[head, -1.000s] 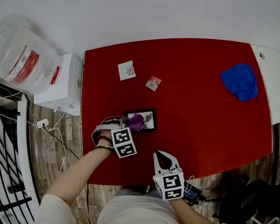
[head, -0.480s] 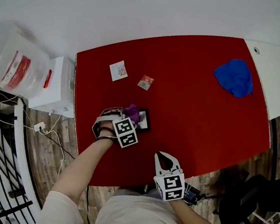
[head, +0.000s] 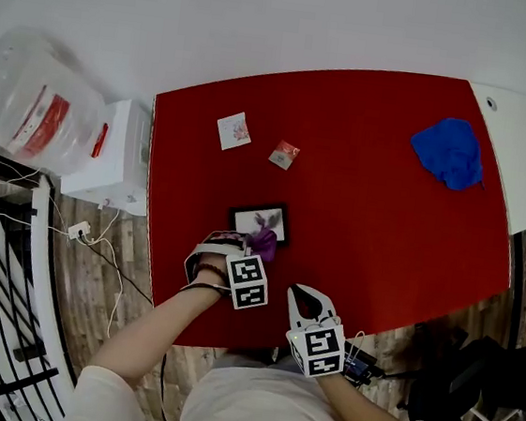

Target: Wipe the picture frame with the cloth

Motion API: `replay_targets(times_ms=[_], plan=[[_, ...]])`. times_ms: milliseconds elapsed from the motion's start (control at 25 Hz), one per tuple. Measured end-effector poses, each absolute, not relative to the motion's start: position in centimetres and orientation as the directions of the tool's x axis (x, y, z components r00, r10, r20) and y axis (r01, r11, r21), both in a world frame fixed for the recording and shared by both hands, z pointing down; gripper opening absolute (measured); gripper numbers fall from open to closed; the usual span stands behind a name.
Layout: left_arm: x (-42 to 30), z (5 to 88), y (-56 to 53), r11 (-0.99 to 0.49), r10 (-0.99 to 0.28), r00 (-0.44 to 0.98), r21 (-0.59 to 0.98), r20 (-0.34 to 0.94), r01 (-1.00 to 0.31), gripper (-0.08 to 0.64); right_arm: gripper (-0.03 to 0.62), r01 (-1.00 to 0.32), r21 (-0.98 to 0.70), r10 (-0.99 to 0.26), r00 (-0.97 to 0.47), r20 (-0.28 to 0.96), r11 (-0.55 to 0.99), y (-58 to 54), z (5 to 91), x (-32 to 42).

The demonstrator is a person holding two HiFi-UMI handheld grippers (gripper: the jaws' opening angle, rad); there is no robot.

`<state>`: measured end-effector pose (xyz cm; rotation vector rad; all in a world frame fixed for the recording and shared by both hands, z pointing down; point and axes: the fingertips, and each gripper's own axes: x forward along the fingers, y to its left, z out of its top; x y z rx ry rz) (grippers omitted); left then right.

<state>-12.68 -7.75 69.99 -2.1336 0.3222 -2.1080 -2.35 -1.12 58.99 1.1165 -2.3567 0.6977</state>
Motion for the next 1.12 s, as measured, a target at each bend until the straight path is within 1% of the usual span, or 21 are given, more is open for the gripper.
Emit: replay_targets(times_ms=[240,440,560,760,1000,1120], plan=[[-12.7,69.5,-8.0,-0.964,-0.256,0.017,-0.254,0.966,-0.074,0.06,0.005,-0.795,-0.249,-0.571,-0.58,0.581,0.554,-0.7,59.1,-2.2],[-13.0,67.3,-12.8,-0.929,-0.332,0.044,-0.319,0.942,-0.187,0.06,0.005,-0.803,-0.247,-0.578,-0.57,0.584,0.542,-0.6,59.1,-1.5],[-13.0,67.2,-15.9,-0.912,-0.366,0.033,-0.351,0.93,-0.214,0.06,0.005,-0.812,-0.247,-0.585,-0.56,0.587,0.529,-0.5,59.1,-0.9],[-12.5,69.0,-17.2,-0.915,-0.35,0.005,-0.341,0.937,-0.216,0.06,0.005,-0.829,-0.241,-0.597,-0.536,0.597,0.504,-0.5,59.4,0.6],[-11.8,69.7,-15.7,-0.926,-0.341,-0.001,-0.336,0.94,-0.17,0.06,0.005,-0.84,-0.243,-0.6,-0.521,0.607,0.485,-0.8,60.0,2.0],[-10.7,69.8,-13.3,-0.943,-0.314,0.011,-0.31,0.949,-0.119,0.06,0.005,-0.83,-0.247,-0.592,-0.536,0.602,0.5,-0.8,60.0,1.6]])
